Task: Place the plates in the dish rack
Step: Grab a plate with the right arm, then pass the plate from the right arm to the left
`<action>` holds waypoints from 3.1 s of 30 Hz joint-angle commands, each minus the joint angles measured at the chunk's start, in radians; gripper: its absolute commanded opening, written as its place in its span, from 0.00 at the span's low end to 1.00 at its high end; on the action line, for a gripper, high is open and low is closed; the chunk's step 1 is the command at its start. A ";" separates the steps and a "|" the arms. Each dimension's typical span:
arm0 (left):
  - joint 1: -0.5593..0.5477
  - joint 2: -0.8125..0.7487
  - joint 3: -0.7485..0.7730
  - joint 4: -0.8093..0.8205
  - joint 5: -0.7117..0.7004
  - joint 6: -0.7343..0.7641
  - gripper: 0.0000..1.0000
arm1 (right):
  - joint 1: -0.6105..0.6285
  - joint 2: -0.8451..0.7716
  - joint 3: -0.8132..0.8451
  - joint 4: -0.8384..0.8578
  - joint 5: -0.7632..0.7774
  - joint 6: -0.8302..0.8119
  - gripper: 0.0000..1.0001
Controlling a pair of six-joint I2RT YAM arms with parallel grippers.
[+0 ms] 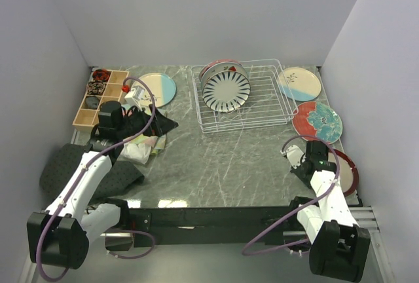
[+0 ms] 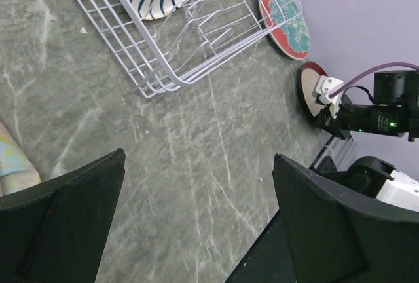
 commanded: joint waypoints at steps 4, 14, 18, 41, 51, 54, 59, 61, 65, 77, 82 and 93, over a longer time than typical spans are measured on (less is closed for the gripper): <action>-0.003 -0.021 -0.026 0.106 0.087 -0.071 1.00 | -0.006 -0.055 0.047 -0.052 -0.025 -0.058 0.06; -0.034 -0.031 -0.100 0.212 0.118 -0.258 0.99 | -0.001 -0.081 0.263 -0.325 -0.293 -0.099 0.00; -0.084 -0.025 -0.126 0.246 0.069 -0.389 0.99 | 0.027 -0.109 0.320 -0.402 -0.373 -0.121 0.00; -0.569 0.100 -0.207 0.193 -0.425 -0.892 0.99 | 0.709 -0.011 0.418 -0.169 -0.575 0.100 0.00; -0.689 0.291 -0.168 0.322 -0.479 -0.989 0.97 | 0.918 0.061 0.406 -0.026 -0.565 0.111 0.00; -0.701 0.324 -0.158 0.335 -0.482 -1.001 0.97 | 0.961 0.097 0.415 -0.003 -0.561 0.123 0.00; -0.710 0.348 -0.155 0.332 -0.495 -1.012 0.97 | 1.019 0.115 0.412 0.053 -0.561 0.159 0.00; -0.710 0.352 -0.154 0.319 -0.506 -1.013 0.96 | 1.042 0.120 0.410 0.064 -0.561 0.172 0.00; -0.709 0.349 -0.146 0.298 -0.514 -1.007 0.96 | 1.067 0.123 0.397 0.101 -0.556 0.191 0.00; -0.710 0.363 -0.151 0.307 -0.541 -1.032 0.92 | 1.105 0.104 0.389 0.136 -0.548 0.223 0.00; -0.712 0.360 -0.144 0.301 -0.545 -1.032 0.84 | 1.104 0.101 0.370 0.144 -0.533 0.225 0.00; -0.723 0.344 -0.167 0.339 -0.537 -1.036 0.78 | 1.107 0.104 0.364 0.152 -0.559 0.225 0.00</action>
